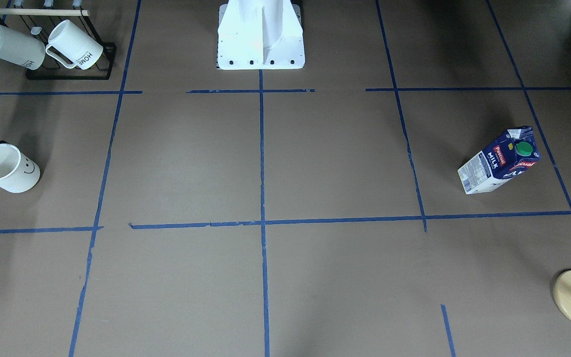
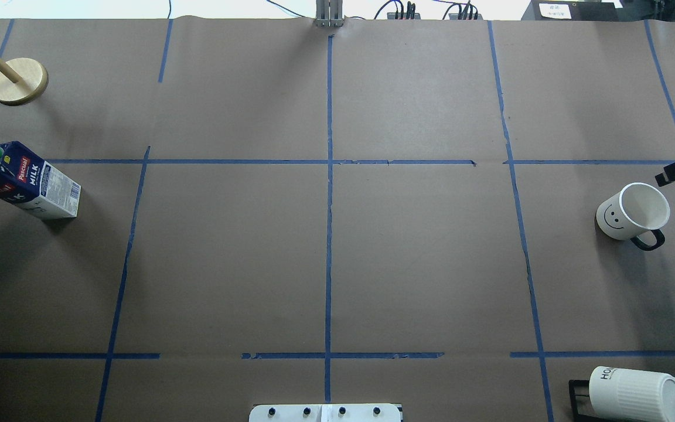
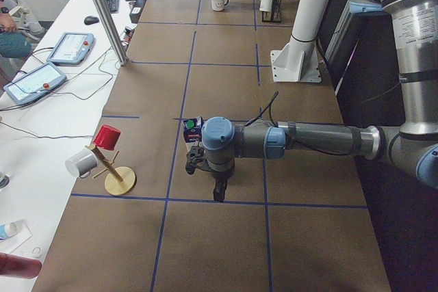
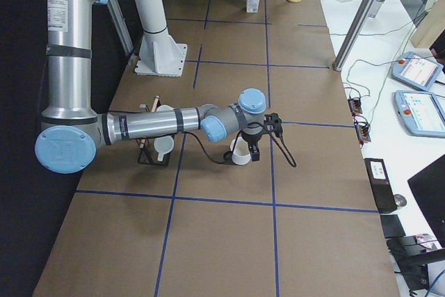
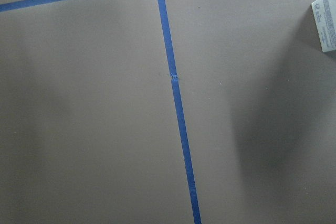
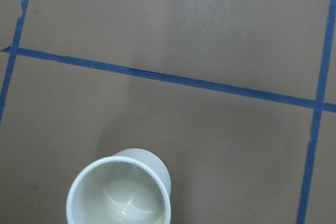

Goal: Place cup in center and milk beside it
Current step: 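Lower the right gripper onto the white mug and grasp its rim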

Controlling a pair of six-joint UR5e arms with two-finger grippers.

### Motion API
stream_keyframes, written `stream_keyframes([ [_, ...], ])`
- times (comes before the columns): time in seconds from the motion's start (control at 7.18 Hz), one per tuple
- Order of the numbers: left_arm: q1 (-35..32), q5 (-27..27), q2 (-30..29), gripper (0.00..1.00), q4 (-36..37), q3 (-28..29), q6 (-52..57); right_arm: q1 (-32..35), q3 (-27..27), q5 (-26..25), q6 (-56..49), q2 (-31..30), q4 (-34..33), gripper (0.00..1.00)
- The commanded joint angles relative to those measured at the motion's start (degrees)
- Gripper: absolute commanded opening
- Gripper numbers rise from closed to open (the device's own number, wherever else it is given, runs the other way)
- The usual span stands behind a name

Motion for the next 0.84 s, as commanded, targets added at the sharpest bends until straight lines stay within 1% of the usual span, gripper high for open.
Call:
stream_keyframes([
  [0.0,0.00,-0.24,0.00,1.00,0.00,0.20,-0.04,-4.15,-4.44,-3.49,7.42,0.12,8.55,0.99],
  [0.14,0.00,-0.24,0.00,1.00,0.00,0.21,-0.04,-5.66,-4.89,-5.00,7.53,-0.49,8.92,0.99],
  [0.28,0.00,-0.24,0.00,1.00,0.00,0.21,-0.04,-6.72,-5.94,-5.10,7.53,-0.58,9.01,0.97],
  [0.42,0.00,-0.33,0.00,1.00,0.00,0.21,-0.04,-7.51,-7.08,-5.36,7.53,-0.58,9.02,0.83],
  [0.56,0.00,-0.33,0.00,1.00,-0.09,0.21,-0.04,-7.52,-7.09,-5.28,7.53,-0.50,9.02,0.51],
  [0.7,0.00,-0.33,0.00,1.00,-0.18,0.21,-0.04,-7.52,-7.00,-5.10,7.27,-0.41,9.02,0.12],
])
